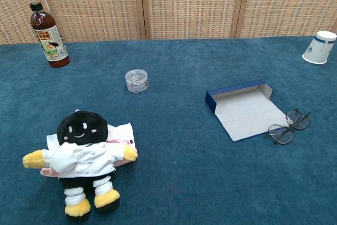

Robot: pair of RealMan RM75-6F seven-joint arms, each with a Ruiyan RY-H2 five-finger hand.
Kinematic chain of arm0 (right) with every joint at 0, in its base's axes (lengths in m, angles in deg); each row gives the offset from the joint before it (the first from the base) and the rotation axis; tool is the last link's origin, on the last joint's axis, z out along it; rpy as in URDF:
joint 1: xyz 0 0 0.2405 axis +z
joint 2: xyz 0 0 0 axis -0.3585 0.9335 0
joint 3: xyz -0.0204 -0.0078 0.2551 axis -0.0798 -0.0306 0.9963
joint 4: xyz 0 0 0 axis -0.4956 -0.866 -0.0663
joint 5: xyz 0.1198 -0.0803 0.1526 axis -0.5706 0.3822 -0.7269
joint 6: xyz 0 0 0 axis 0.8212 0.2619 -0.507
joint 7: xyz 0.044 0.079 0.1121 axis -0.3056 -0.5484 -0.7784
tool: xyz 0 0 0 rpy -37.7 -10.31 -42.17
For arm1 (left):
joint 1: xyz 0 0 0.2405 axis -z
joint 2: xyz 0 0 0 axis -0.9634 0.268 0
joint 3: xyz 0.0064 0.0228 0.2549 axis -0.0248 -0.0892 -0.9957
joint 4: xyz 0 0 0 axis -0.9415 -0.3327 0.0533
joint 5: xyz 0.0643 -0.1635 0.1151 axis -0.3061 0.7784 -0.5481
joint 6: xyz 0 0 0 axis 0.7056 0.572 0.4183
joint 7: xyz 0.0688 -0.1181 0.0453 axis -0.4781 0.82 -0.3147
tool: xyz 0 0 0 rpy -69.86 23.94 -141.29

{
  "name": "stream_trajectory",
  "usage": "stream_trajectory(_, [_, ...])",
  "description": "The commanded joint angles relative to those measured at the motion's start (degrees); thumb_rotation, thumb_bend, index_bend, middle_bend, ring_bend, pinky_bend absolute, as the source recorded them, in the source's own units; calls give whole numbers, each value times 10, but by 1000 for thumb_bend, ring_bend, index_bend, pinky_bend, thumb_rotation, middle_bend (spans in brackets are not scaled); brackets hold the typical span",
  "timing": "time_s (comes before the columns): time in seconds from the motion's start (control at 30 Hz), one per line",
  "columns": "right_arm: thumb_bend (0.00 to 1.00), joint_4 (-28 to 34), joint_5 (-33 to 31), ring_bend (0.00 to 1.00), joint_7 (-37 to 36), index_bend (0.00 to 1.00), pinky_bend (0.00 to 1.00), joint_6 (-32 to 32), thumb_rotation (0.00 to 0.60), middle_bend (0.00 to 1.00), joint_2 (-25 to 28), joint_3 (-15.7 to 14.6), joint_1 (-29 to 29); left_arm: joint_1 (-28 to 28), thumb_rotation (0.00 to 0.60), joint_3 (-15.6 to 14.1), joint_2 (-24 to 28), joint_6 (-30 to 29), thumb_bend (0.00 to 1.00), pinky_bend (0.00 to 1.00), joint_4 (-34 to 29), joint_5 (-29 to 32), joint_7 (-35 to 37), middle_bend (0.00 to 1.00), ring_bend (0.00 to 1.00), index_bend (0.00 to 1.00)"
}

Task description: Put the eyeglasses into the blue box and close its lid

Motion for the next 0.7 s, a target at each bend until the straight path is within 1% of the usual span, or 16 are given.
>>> stream_trajectory(0.03, [0, 3, 5, 0, 4, 0, 0, -6, 600, 0, 2, 0, 0, 1, 600, 0, -2, 2, 0, 0, 2, -2, 1, 0, 0, 0])
stream_trajectory(0.2, [0, -2, 27, 0, -17, 3, 0, -37, 600, 0, 0, -10, 9, 5, 600, 3, -7, 4, 0, 0, 7, -5, 0, 0, 0, 0])
stream_trajectory(0.27, [0, -13, 47, 0, -35, 36, 0, -47, 600, 0, -7, -11, 20, 6, 600, 6, -9, 6, 0, 0, 8, -2, -2, 0, 0, 0])
stream_trajectory(0.37, [0, -54, 88, 0, -42, 91, 0, -63, 600, 0, -22, -11, 47, 10, 600, 8, -10, 14, 0, 0, 4, 3, -10, 0, 0, 0])
stream_trajectory(0.5, [0, -110, 135, 0, -23, 172, 0, -90, 600, 0, -48, -8, 88, 15, 600, 11, -11, 23, 0, 0, -7, 9, -27, 0, 0, 0])
stream_trajectory(0.7, [2, -189, 165, 0, -34, 272, 0, -142, 600, 9, -97, -5, 146, 19, 600, 15, -14, 29, 0, 0, -22, 13, -51, 0, 0, 0])
